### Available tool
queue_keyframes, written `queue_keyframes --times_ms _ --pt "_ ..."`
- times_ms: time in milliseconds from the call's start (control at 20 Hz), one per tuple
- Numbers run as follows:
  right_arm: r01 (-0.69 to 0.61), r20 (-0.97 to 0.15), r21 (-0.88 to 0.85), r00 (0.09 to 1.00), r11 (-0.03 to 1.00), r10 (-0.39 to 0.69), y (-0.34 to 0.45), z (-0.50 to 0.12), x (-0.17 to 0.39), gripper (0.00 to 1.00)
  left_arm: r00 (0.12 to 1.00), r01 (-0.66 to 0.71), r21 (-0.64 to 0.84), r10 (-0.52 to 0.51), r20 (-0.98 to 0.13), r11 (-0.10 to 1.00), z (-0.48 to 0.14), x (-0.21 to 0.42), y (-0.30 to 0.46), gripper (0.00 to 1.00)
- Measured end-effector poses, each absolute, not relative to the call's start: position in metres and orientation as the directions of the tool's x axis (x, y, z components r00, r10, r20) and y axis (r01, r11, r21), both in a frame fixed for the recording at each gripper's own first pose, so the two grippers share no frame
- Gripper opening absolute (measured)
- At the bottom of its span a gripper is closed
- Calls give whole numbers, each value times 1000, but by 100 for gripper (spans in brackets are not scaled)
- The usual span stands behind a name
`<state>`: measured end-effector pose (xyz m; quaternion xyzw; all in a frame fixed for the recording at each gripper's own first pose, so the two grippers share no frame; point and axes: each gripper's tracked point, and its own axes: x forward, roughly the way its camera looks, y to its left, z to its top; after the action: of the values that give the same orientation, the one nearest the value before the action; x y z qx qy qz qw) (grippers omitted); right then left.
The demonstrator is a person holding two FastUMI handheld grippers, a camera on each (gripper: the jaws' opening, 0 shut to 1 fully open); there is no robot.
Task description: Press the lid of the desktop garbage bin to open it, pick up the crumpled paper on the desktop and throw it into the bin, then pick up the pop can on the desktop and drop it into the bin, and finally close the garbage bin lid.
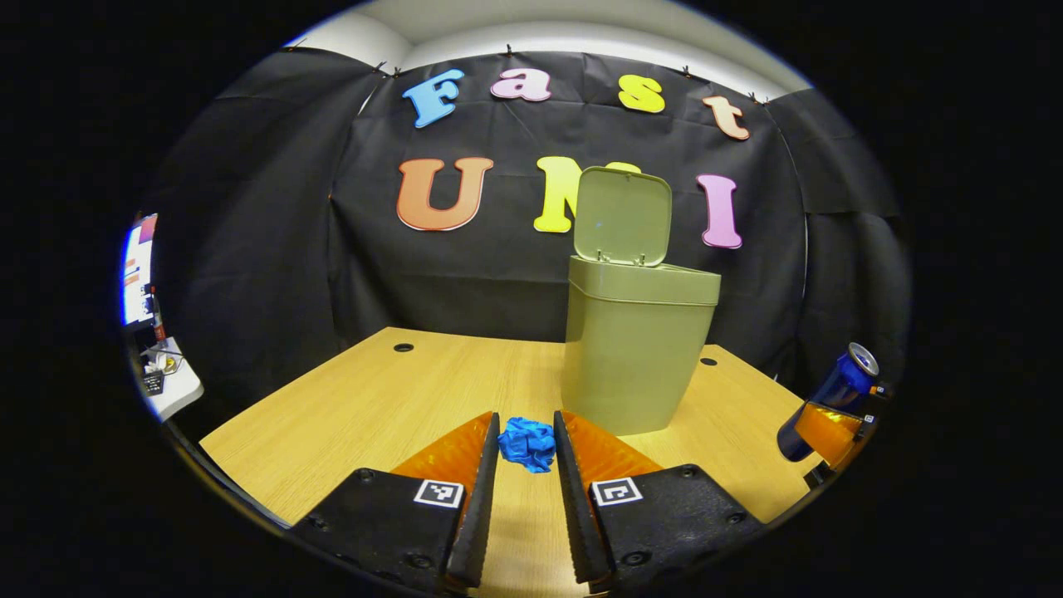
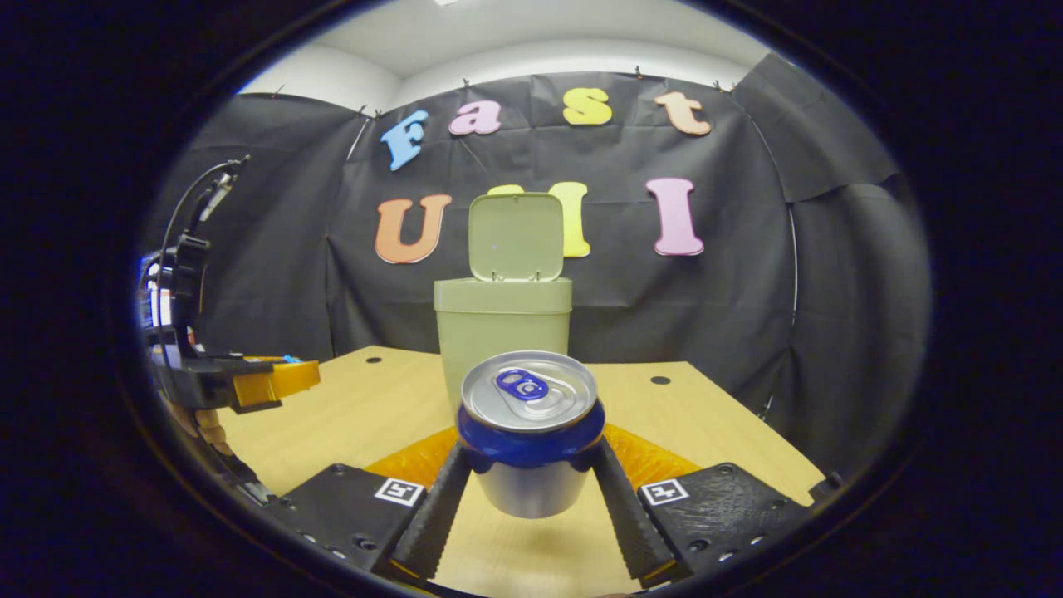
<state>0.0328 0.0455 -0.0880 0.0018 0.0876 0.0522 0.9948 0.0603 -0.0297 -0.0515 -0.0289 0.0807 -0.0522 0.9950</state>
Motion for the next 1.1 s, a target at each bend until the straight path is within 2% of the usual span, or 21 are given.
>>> queue_keyframes --times_ms 350,600,900,1000,1100 --pt "-116 -172 -18 979 993 111 42 -90 31 80 979 179 -69 -185 -90 981 14 121 -64 42" --pt "-117 -200 -21 974 993 111 37 -98 33 80 985 171 -23 -172 -33 985 67 183 -79 42" --pt "-103 -207 -8 973 995 99 24 -98 36 80 976 217 -20 -217 -4 976 105 243 -119 42" --pt "-96 -202 -6 975 995 93 22 -97 35 81 964 264 -36 -265 -21 964 105 258 -142 41" --pt "-84 -201 7 976 996 83 20 -96 36 81 967 250 -22 -251 -45 968 103 271 -151 41"
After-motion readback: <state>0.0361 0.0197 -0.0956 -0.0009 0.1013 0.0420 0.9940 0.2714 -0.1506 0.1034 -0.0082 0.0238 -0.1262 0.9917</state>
